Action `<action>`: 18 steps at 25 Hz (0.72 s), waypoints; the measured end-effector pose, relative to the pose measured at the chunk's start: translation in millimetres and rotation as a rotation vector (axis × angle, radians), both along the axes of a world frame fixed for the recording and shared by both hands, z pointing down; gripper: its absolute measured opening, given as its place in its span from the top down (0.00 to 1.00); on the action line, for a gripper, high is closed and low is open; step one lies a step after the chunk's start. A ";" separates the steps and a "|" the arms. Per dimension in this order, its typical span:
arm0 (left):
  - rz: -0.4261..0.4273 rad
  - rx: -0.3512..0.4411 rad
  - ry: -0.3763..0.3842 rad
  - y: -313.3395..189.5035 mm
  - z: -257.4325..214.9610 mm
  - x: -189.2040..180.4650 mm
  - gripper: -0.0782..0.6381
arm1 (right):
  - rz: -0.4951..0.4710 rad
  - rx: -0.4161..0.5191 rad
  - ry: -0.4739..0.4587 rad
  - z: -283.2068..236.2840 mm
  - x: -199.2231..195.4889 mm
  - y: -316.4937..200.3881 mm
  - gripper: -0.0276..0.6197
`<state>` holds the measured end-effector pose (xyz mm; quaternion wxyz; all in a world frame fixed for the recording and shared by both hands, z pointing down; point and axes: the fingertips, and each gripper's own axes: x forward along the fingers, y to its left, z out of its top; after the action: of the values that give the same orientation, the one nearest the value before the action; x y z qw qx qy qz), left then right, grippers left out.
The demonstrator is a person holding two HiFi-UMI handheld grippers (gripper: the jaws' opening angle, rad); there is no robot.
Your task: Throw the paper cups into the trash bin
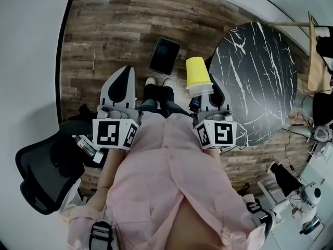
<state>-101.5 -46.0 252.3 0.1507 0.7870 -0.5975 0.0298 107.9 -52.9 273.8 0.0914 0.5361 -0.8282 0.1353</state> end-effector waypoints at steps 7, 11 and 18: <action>0.014 0.004 0.015 -2.5 -1.0 1.5 0.87 | 0.025 -0.002 -0.003 0.7 3.6 0.8 0.90; 0.017 0.001 0.018 -4.2 -0.3 2.8 0.87 | 0.020 -0.003 0.006 0.5 3.6 -1.1 0.90; 0.017 -0.002 0.017 -6.1 -0.8 1.2 0.87 | 0.010 -0.007 0.012 1.6 0.6 -3.8 0.90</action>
<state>-100.3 -52.1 251.5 0.1563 0.7923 -0.5893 0.0247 108.5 -56.7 275.4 0.0974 0.5408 -0.8244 0.1353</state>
